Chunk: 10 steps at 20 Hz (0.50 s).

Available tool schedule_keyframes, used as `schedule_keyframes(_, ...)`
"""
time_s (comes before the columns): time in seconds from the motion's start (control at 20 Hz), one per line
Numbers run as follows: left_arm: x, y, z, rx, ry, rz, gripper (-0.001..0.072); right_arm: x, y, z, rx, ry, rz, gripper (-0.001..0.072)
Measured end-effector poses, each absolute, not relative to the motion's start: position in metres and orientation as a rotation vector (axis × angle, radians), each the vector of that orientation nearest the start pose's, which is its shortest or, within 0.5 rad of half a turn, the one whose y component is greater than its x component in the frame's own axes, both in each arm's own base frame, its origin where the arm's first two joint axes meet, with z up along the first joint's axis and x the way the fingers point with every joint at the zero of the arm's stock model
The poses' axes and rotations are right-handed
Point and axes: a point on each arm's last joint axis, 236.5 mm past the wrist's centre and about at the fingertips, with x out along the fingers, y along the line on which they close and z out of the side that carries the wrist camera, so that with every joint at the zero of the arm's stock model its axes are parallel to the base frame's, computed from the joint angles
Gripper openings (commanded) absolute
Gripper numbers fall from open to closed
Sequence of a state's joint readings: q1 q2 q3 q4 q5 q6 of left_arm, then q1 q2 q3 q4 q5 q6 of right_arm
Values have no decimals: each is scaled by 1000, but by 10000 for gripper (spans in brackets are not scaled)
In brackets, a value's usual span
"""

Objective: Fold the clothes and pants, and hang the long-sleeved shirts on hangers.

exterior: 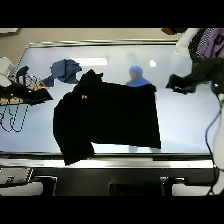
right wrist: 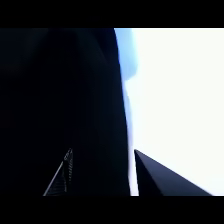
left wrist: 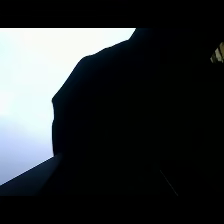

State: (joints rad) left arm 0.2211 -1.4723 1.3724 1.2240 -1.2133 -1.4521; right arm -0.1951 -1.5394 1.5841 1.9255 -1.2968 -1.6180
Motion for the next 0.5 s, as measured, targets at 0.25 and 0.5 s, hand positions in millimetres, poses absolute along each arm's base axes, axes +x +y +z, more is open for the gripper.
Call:
schedule_keyframes(0.25,374,39,8,-428,1272,-21,526,328,-10,2,402,1366,136,422)
schedule_keyframes(0.5,352,38,1,-455,1289,-6,527,252,15,-37,474,1442,147,441)
